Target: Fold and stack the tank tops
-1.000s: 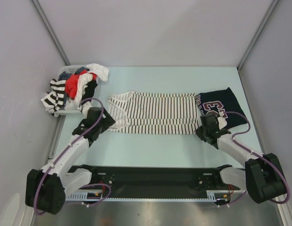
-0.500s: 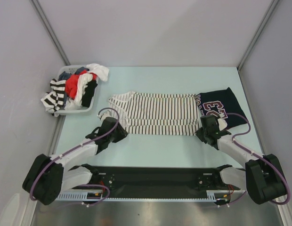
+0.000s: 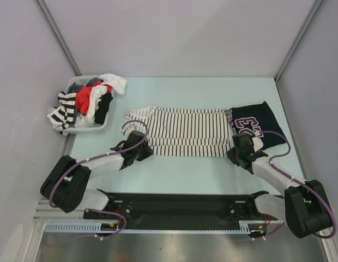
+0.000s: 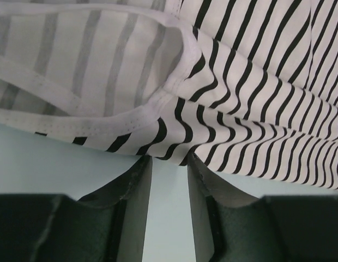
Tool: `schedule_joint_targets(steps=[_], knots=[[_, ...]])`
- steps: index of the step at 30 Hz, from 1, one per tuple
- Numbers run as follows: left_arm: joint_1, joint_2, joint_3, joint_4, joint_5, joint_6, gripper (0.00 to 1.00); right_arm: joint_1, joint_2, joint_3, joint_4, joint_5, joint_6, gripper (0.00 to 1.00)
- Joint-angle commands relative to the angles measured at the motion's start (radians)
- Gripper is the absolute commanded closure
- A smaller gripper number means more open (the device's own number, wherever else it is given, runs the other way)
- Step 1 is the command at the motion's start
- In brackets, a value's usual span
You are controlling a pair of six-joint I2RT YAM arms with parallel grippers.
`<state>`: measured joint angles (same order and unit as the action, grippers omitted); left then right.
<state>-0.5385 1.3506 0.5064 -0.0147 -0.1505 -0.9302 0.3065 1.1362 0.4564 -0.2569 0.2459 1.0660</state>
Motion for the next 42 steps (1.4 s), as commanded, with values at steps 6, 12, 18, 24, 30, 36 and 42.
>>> schedule_joint_targets(steps=[6, 12, 18, 24, 30, 36, 42], knots=[[-0.031, 0.134, 0.070, 0.007, -0.092, -0.084, 0.84, 0.005, -0.024, -0.002, -0.008, 0.024, 0.025, 1.00], [-0.038, 0.095, 0.057, -0.034, -0.122, -0.082, 1.00, 0.005, -0.026, 0.011, -0.067, 0.029, 0.025, 1.00], [-0.043, -0.095, -0.014, -0.174, -0.166, -0.071, 1.00, 0.019, -0.067, 0.010, -0.189, 0.010, 0.052, 1.00], [-0.064, -0.300, -0.141, -0.272, -0.141, -0.105, 1.00, 0.078, -0.147, -0.039, -0.280, -0.006, 0.083, 1.00], [-0.107, -0.424, -0.224, -0.340, -0.092, -0.131, 0.99, 0.176, -0.231, -0.048, -0.425, 0.010, 0.138, 1.00], [-0.210, -0.563, -0.246, -0.481, -0.190, -0.216, 0.53, 0.204, -0.415, -0.067, -0.527, 0.029, 0.187, 0.90], [-0.232, -0.630, -0.161, -0.617, -0.257, -0.202, 0.40, 0.207, -0.443, -0.007, -0.608, 0.095, 0.160, 0.37]])
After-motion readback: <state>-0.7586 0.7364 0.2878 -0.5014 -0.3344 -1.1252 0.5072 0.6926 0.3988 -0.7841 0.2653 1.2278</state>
